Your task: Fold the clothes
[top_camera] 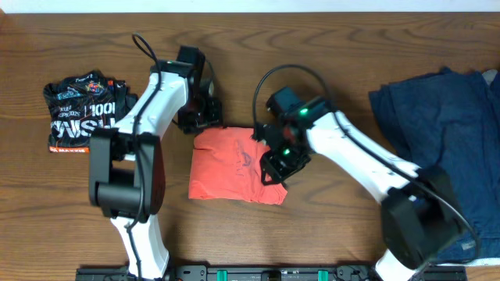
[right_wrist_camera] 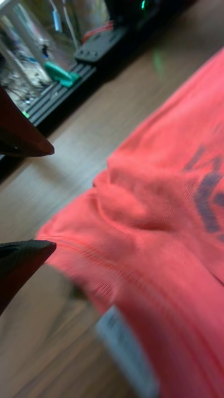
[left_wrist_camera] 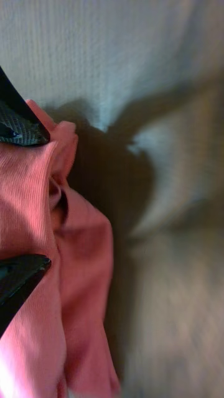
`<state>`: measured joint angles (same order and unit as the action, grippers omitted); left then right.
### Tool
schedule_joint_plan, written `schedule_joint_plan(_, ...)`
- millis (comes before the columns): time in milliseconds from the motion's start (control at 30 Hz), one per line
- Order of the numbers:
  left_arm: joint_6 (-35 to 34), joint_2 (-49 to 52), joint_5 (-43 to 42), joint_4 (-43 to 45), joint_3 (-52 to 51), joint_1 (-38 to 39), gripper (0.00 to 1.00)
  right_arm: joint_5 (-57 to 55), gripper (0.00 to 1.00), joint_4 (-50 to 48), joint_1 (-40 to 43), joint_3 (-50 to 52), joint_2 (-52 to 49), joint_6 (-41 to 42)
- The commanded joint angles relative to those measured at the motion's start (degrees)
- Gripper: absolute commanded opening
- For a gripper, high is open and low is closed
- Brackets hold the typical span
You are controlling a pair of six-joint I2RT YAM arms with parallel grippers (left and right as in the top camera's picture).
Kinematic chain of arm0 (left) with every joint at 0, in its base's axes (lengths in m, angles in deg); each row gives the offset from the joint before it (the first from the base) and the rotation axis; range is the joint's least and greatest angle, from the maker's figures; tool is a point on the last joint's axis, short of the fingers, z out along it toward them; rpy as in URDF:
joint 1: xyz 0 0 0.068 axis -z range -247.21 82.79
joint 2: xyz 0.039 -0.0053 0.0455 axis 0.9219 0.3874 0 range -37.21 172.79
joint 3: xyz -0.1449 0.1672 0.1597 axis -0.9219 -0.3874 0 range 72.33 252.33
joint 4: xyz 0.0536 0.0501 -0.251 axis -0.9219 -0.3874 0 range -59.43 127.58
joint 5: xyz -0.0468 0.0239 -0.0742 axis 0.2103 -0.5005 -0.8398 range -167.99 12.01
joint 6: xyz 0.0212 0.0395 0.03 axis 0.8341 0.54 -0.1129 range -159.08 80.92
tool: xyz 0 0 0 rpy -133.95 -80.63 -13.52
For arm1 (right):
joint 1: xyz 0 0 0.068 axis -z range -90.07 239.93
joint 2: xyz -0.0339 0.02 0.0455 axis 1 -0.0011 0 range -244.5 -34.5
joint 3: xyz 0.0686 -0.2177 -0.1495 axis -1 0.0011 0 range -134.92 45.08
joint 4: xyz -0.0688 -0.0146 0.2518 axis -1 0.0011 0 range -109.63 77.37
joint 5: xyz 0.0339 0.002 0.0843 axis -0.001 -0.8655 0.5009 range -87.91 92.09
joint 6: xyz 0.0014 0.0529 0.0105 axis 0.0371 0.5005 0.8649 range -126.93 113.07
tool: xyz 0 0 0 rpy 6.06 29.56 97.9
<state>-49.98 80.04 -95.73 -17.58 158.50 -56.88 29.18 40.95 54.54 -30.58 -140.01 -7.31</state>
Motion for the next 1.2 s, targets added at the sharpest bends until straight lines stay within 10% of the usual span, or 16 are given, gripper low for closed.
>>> schedule_joint_plan(0, 1.03, 2.56, 0.52, -3.74, -0.09, 0.04, 0.57, -0.48, 0.4, -1.81, -1.11, 1.44, -3.8, 1.27)
schedule_joint_plan(433, -1.4, 4.02, 2.99, -23.91, -4.28, 0.79, 0.41, -22.77, 0.36, -26.23, 3.82, 1.05, -9.88, 9.51)
schedule_joint_plan(667, -3.76, -2.16, 5.97, -22.69, -3.08, -0.33, 0.43, -24.55, 0.41, -19.87, 4.55, -3.67, -7.89, 8.0)
schedule_joint_plan(767, -4.9, -6.54, 6.6, -18.1, -2.45, -2.05, 0.51, -29.27, 0.44, -16.13, 4.66, -4.33, -4.2, 9.07)
schedule_joint_plan(867, -4.31, -9.66, 5.09, -11.89, -2.47, -2.6, 0.84, -32.83, 0.52, -14.45, 4.85, -4.33, 1.05, 10.73)
schedule_joint_plan(1167, 12.66, -7.21, -13.4, -0.13, -4.22, -2.49, 0.98, -32.89, 0.66, -9.27, 5.07, -4.33, 13.25, 10.64)
